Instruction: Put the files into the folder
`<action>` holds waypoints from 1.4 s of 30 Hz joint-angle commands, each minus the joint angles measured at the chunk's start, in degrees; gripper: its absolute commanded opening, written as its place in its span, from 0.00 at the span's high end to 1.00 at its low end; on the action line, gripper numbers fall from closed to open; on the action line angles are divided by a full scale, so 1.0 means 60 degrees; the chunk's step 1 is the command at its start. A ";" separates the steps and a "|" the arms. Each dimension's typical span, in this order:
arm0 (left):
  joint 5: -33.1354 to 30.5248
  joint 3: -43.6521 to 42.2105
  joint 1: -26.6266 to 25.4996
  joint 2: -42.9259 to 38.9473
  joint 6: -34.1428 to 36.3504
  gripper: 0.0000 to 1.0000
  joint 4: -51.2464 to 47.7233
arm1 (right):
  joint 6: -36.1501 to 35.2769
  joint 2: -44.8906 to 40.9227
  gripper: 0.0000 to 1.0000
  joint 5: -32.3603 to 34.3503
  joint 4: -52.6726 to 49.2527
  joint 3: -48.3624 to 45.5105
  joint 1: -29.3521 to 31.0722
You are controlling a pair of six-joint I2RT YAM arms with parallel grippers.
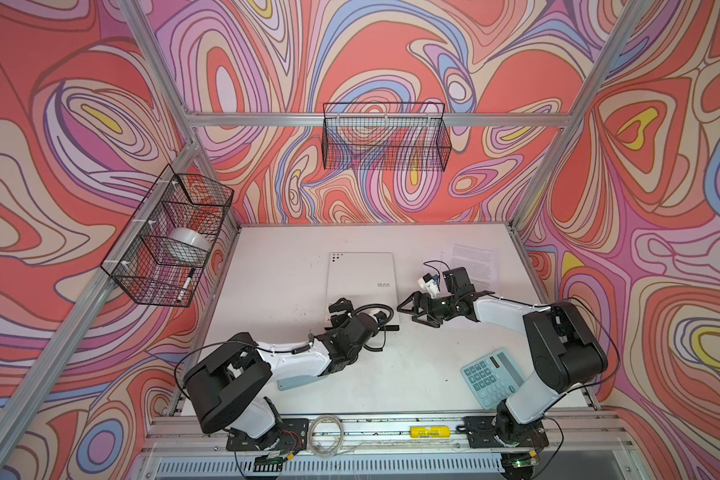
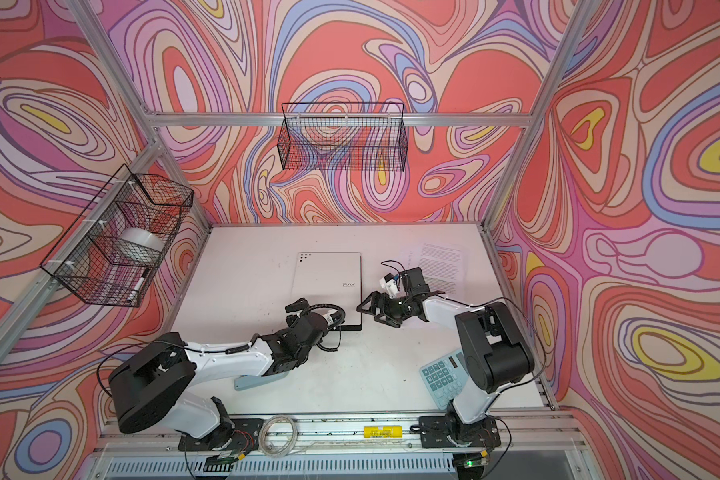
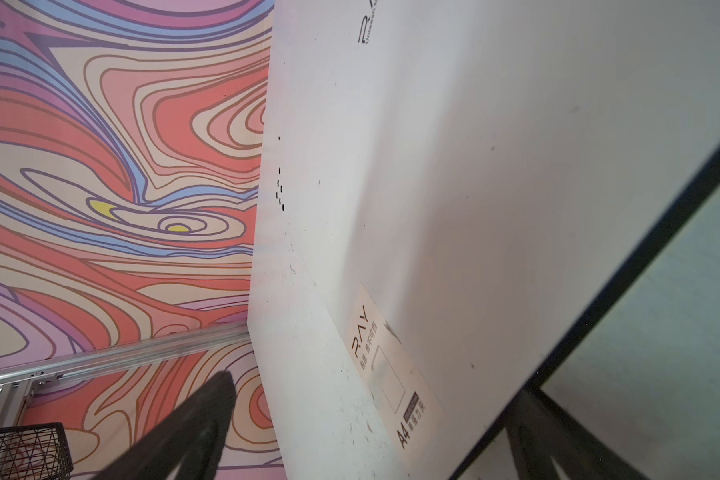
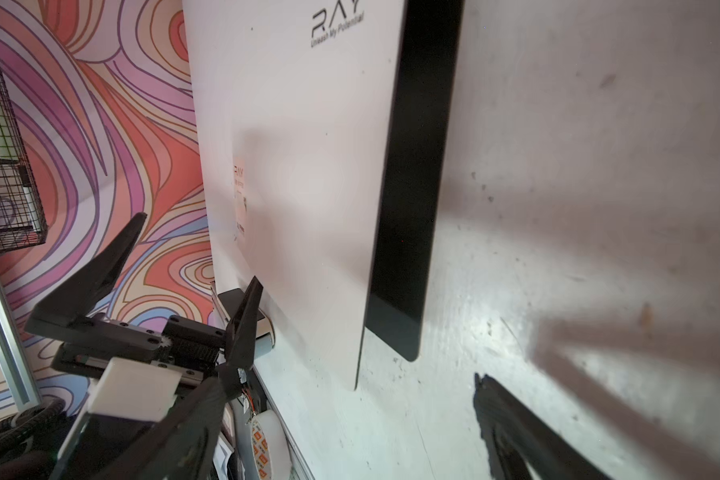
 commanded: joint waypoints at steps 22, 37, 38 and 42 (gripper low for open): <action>0.0186 0.0219 -0.0045 0.0030 -0.0517 0.00 -0.0706 | 0.1126 0.1716 0.02 -0.0909 0.2043 0.1200 0.0522; 0.2149 0.1051 0.0568 -0.1181 -0.1180 0.00 -0.3706 | 0.1829 0.1800 0.02 -0.1481 0.2581 0.1572 0.0532; 0.2622 0.1255 0.0873 -0.1333 -0.1510 0.00 -0.4287 | 0.1887 0.1785 0.02 -0.1515 0.2616 0.1569 0.0533; 0.3985 0.1562 0.1853 -0.2024 -0.1958 0.00 -0.5369 | 0.2044 0.1768 0.02 -0.1509 0.2662 0.1554 0.0534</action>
